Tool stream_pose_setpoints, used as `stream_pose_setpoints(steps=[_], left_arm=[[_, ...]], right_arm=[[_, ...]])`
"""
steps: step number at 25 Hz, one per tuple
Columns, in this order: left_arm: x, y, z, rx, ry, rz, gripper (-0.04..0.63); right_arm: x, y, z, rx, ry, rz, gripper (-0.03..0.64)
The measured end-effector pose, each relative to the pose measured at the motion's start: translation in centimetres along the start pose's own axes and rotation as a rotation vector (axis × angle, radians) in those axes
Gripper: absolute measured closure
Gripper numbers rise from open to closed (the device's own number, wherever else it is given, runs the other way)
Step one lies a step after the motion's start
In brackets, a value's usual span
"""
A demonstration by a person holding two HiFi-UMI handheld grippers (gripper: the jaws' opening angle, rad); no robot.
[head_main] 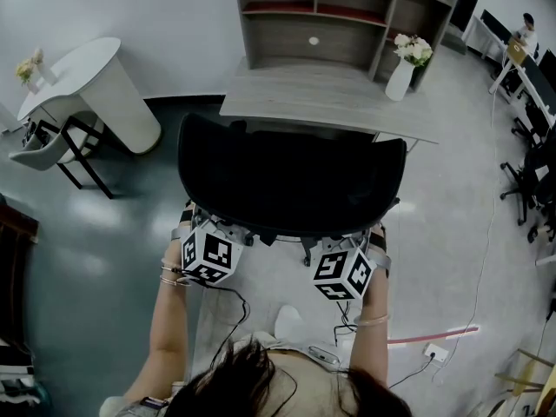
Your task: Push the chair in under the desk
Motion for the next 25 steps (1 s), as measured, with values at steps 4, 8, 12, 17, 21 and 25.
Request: stream_pose_setpoints(steps=[4, 8, 12, 17, 21, 25], left_arm=[[0.11, 0.05, 0.06, 0.003, -0.004, -0.007, 0.36], [0.08, -0.32, 0.0, 0.011, 0.003, -0.025, 0.36], [-0.02, 0.0, -0.01, 0.026, -0.022, -0.01, 0.36], [0.21, -0.13, 0.07, 0.012, -0.031, -0.011, 0.36], [0.27, 0.05, -0.13, 0.022, -0.065, -0.001, 0.36], [0.5, -0.14, -0.53, 0.022, -0.069, -0.008, 0.36]], right_arm=[[0.05, 0.06, -0.08, -0.004, 0.001, -0.007, 0.382], [0.2, -0.01, -0.12, 0.004, 0.015, -0.022, 0.382], [-0.09, -0.09, -0.16, 0.018, 0.045, -0.045, 0.382], [-0.01, 0.13, -0.27, 0.038, 0.086, -0.046, 0.382], [-0.24, 0.24, -0.3, 0.051, 0.099, -0.026, 0.382], [-0.07, 0.13, -0.4, 0.031, 0.079, -0.014, 0.382]])
Point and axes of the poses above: the fingertips, and each gripper's own axes: z forward along the fingers, x to its right, y out of its underside, the point moved 2 cm from there along -z, backward along the fingers, and after that the axes turned 2 degrees about -x, right-handed, at the moved point
